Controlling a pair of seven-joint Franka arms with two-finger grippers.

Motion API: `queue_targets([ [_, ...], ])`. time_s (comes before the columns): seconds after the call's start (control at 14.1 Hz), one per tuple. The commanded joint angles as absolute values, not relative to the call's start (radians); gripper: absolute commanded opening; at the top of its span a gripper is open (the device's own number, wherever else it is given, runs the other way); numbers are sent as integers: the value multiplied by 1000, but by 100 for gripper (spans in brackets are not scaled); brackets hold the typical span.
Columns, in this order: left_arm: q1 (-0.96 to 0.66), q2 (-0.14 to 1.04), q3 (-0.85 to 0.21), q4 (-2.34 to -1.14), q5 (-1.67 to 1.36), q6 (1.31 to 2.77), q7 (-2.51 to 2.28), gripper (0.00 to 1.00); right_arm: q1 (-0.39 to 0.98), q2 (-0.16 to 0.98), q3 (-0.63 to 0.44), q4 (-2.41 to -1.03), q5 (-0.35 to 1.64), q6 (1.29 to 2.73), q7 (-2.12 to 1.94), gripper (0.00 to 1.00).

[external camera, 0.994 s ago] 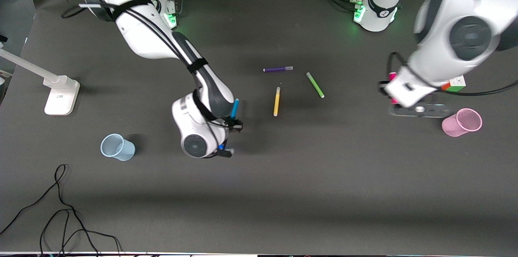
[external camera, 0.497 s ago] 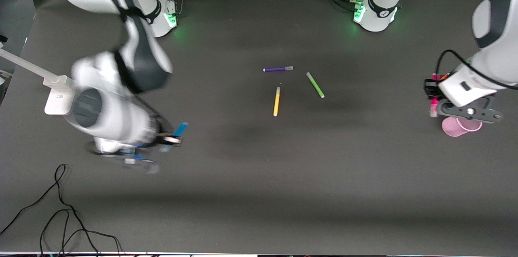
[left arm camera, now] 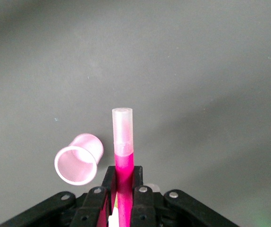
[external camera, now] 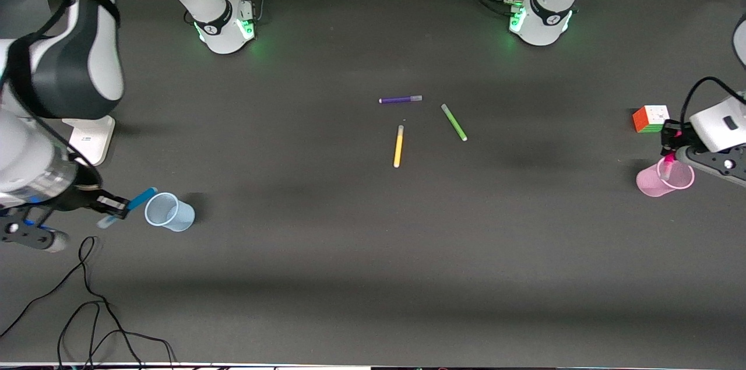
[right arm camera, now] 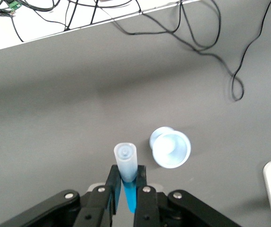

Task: Place pink and blue markers in matching cups
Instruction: 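Carry the blue marker to the blue cup while the left gripper carries pink, then lower the blue marker into the blue cup while the left gripper drops pink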

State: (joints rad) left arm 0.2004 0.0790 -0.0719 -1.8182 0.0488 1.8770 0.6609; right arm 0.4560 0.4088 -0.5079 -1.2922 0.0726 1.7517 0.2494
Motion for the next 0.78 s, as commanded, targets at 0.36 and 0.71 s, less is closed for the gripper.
queue_targets([
  [0.36,400,159,-83,-1864,-240,2040,1303,0,479,227,-545,-1857,17,2348,54,0],
  [0.71,465,231,-83,-1862,-353,2052,1592,0,474,239,-568,-2066,17,2673,-9,0],
])
